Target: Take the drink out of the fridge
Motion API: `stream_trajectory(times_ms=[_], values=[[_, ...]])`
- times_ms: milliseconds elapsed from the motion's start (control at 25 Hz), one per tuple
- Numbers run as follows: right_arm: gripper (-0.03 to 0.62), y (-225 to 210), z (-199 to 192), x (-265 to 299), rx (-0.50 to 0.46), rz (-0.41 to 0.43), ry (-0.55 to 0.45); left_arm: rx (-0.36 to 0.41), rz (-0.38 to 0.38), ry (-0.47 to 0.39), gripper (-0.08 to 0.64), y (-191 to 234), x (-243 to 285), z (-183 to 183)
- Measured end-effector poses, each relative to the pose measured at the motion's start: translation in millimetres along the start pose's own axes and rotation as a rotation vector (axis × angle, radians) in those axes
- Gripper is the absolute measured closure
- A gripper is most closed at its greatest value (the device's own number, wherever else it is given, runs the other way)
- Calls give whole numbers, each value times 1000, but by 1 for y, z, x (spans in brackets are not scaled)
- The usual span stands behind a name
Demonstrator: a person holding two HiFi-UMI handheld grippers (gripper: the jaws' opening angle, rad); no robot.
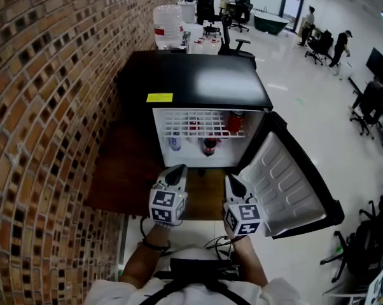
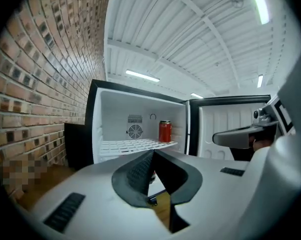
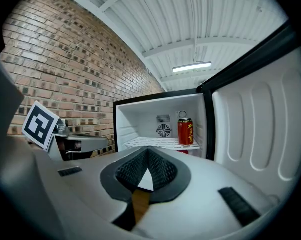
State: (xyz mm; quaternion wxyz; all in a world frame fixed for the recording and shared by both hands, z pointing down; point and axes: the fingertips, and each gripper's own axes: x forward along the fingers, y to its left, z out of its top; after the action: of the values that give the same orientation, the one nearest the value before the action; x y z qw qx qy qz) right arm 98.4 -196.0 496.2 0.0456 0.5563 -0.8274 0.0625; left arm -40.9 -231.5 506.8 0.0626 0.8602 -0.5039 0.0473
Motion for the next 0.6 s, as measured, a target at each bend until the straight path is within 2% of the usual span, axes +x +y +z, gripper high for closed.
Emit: stream_trajectory(times_ms=[600], values=[[581, 1, -5, -1, -6, 1, 20, -16, 2, 13, 563, -5, -2, -2]])
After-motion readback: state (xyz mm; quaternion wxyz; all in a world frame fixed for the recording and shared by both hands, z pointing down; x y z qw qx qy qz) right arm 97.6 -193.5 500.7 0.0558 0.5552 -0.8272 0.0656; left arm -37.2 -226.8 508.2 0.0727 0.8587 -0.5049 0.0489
